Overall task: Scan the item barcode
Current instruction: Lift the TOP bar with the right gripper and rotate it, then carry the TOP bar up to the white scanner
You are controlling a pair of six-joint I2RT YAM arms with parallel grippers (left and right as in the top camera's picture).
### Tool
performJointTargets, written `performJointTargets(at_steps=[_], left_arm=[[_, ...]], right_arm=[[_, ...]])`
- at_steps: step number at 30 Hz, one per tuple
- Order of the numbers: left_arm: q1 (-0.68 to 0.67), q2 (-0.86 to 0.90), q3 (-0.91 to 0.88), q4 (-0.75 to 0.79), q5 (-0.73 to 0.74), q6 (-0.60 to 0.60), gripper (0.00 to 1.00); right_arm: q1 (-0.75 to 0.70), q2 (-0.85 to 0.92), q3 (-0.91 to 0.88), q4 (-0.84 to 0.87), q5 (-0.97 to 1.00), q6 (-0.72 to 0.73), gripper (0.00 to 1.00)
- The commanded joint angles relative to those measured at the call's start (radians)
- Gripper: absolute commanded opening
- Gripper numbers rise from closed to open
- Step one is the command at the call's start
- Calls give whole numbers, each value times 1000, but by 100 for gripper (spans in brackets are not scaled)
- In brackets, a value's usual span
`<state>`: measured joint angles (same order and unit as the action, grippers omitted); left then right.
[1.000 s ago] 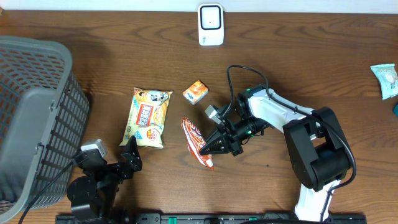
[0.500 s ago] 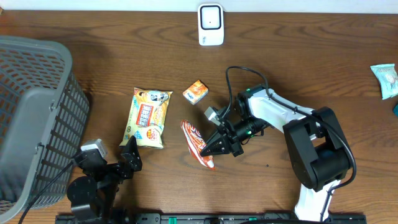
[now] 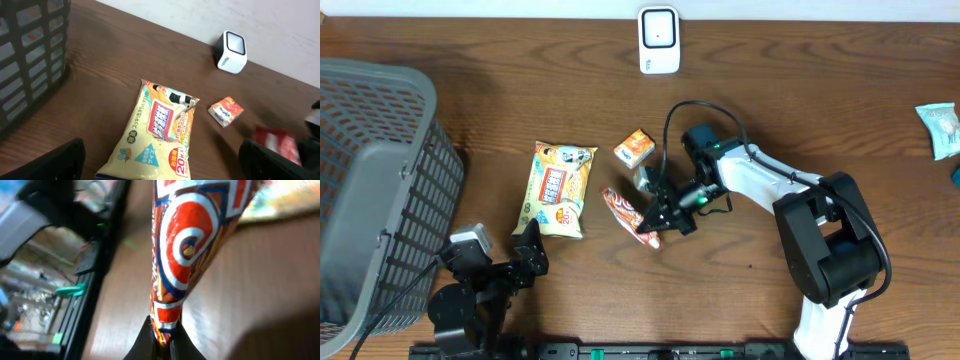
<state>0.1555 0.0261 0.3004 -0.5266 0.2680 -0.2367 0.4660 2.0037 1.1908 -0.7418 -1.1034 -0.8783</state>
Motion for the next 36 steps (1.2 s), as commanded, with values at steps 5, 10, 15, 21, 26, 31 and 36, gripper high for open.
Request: performJointTargets(at_steps=[5, 10, 15, 21, 26, 31, 36], left_arm=[[2, -3, -2, 3, 12, -5, 98], [2, -3, -2, 3, 12, -5, 98], [2, -3, -2, 3, 12, -5, 98], [2, -3, -2, 3, 12, -5, 98], [2, -3, -2, 3, 12, -5, 98], [2, -3, -2, 3, 12, -5, 98], [2, -3, -2, 3, 12, -5, 98]], right_arm=[[-9, -1, 123, 39, 299, 574, 1], [-9, -1, 270, -5, 510, 742, 1], [-10, -1, 443, -29, 764, 843, 1], [-42, 10, 501, 69, 948, 884, 1], [-94, 98, 581, 147, 948, 908, 1], [-107, 274, 803, 119, 948, 909, 1], [-107, 467, 1079, 69, 975, 961, 1]])
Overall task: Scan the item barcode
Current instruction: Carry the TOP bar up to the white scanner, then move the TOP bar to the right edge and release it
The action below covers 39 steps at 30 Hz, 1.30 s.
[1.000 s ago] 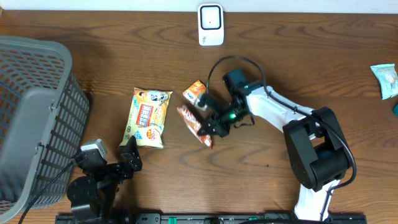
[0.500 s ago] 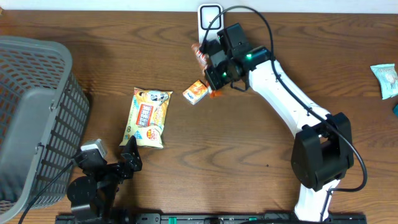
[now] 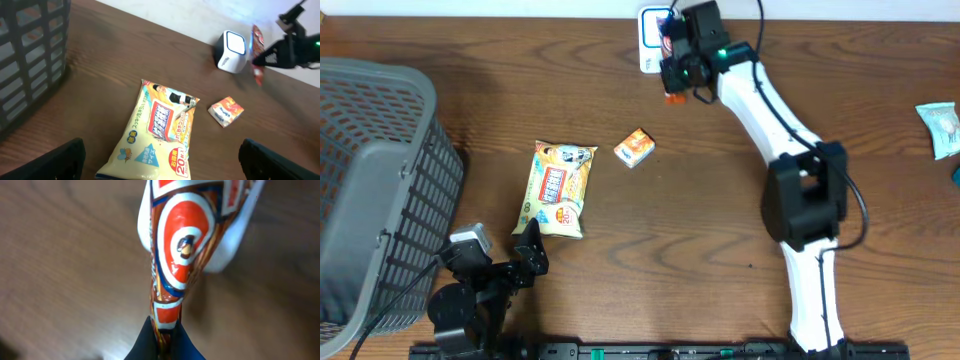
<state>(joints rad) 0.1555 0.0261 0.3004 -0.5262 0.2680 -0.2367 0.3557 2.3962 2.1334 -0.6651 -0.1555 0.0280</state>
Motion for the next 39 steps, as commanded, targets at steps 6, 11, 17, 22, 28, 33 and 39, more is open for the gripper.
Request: performJointTargets(at_steps=[6, 11, 17, 22, 28, 33, 39], left_arm=[[2, -3, -2, 3, 12, -5, 98], [2, -3, -2, 3, 12, -5, 98], [2, -3, -2, 3, 12, -5, 98], [2, -3, -2, 3, 12, -5, 98], [2, -3, -2, 3, 12, -5, 98], [2, -3, -2, 3, 12, -5, 98], [2, -3, -2, 3, 12, -5, 98]], right_arm=[[3, 104, 190, -42, 77, 92, 1], [-10, 75, 290, -254, 175, 79, 1], [-129, 14, 328, -615, 377, 79, 1], [-328, 13, 281, -745, 507, 79, 1], [-623, 14, 110, -481, 535, -54, 1], [-779, 15, 39, -402, 526, -127, 3], [-852, -5, 176, -465, 324, 4, 99]])
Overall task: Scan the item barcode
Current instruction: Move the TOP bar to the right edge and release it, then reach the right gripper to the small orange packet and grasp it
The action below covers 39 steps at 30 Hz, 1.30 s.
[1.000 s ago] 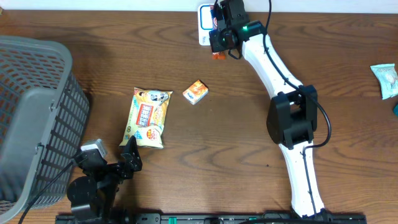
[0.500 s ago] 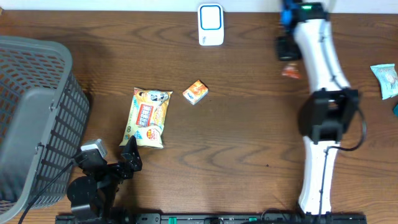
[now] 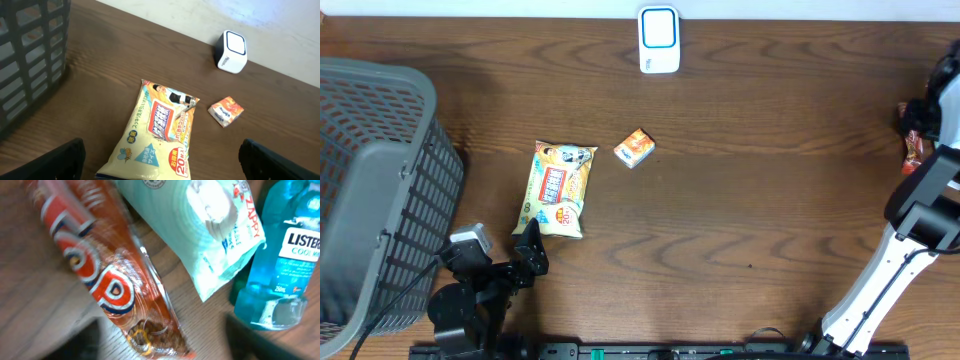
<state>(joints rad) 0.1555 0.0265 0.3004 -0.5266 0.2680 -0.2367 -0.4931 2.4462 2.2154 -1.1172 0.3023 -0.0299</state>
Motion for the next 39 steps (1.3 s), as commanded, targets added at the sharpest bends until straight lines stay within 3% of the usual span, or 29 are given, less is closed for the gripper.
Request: performJointTargets(at_steps=[1, 5, 11, 15, 20, 24, 28, 39], left_arm=[[2, -3, -2, 3, 12, -5, 98], [2, -3, -2, 3, 12, -5, 98], [2, -3, -2, 3, 12, -5, 98], [2, -3, -2, 3, 12, -5, 98], [2, -3, -2, 3, 12, -5, 98], [2, -3, -2, 3, 12, -5, 98], [2, -3, -2, 3, 12, -5, 98], [2, -3, -2, 3, 12, -5, 98]], right_arm=[[-3, -69, 135, -31, -199, 85, 99], [43, -170, 240, -114, -545, 206, 99], [212, -269, 240, -241, -723, 280, 99], [416, -258, 220, -322, -845, 294, 99], [637, -248, 171, -360, -811, 299, 99], [813, -248, 96, -346, -676, 299, 99], [917, -248, 23, -325, -615, 301, 99], [970, -248, -243, -112, -614, 423, 99]])
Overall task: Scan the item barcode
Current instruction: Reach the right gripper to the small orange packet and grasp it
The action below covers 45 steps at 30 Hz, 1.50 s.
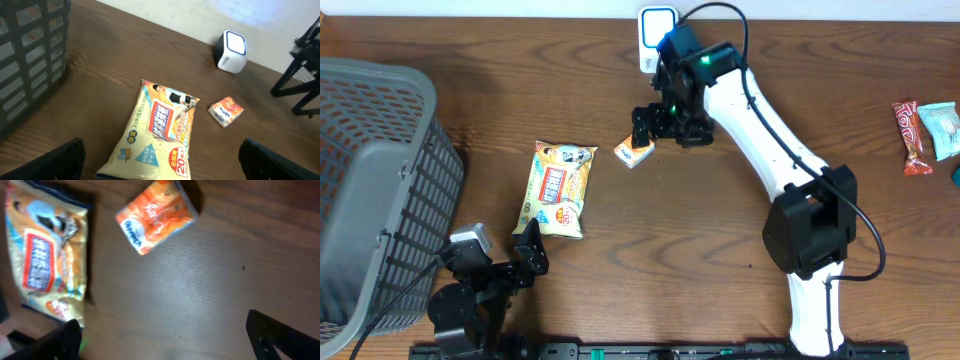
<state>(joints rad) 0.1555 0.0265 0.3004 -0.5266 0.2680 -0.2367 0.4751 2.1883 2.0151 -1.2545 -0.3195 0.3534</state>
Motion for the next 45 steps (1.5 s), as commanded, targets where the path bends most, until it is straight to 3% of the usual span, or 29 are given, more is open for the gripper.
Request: performJointTargets(at_steps=[1, 16, 20, 22, 23, 25, 26, 28, 34, 38, 41, 45], left_arm=[[2, -3, -2, 3, 12, -5, 98], [2, -3, -2, 3, 12, -5, 98], [2, -3, -2, 3, 12, -5, 98], [2, -3, -2, 3, 12, -5, 98], [2, -3, -2, 3, 12, -5, 98], [2, -3, -2, 3, 12, -5, 98], [2, -3, -2, 3, 12, -5, 98], [2, -3, -2, 3, 12, -5, 98], [2, -3, -2, 3, 12, -5, 98], [2, -3, -2, 3, 12, -5, 98], [2, -3, -2, 3, 12, -5, 98], [2, -3, -2, 3, 12, -5, 98]], right_arm=[[2, 10, -53, 36, 8, 39, 99], [2, 10, -124, 234, -28, 43, 99], [2, 10, -124, 323, -63, 43, 93], [2, 10, -124, 402, -67, 42, 71], [6, 10, -130, 461, -59, 42, 44], [22, 11, -152, 555, -48, 42, 22], [32, 12, -171, 603, -42, 42, 17], [54, 17, -211, 678, -9, 42, 10], [114, 39, -333, 809, 44, -14, 13], [148, 72, -342, 787, 50, -48, 15], [151, 86, -342, 711, 67, -48, 2], [150, 67, -340, 610, 68, -108, 1]])
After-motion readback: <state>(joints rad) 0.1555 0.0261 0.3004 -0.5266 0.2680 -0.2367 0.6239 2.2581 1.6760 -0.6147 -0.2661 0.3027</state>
